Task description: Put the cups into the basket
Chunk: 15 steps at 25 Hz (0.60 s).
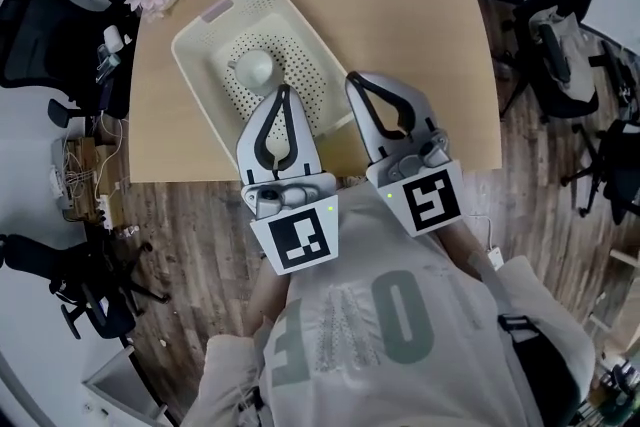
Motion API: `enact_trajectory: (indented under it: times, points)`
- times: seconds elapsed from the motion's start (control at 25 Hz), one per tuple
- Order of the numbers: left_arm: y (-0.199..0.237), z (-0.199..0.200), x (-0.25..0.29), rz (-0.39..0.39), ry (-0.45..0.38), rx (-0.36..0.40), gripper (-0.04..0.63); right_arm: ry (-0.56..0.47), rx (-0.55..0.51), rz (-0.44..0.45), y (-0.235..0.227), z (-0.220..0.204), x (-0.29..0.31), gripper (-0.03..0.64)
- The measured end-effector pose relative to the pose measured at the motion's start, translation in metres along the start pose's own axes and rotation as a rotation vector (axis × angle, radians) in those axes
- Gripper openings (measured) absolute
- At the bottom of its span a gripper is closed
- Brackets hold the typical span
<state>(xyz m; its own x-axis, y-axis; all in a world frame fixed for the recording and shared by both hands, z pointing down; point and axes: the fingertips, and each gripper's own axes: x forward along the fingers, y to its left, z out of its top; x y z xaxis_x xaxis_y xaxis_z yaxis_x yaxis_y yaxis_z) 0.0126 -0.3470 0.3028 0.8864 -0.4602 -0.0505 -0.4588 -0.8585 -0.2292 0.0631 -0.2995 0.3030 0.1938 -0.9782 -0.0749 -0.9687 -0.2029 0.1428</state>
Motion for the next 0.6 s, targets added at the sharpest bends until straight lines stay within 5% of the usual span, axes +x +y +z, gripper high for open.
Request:
enact_trajectory:
  times: [0.24, 0.6]
  points:
    - [-0.011, 0.006, 0.001, -0.004, 0.001, 0.105, 0.008, -0.009, -0.011, 0.035, -0.001, 0.005, 0.001, -0.002]
    - [-0.012, 0.006, 0.001, -0.015, 0.001, 0.118, 0.008, -0.009, -0.024, 0.048, 0.002, 0.003, 0.003, -0.002]
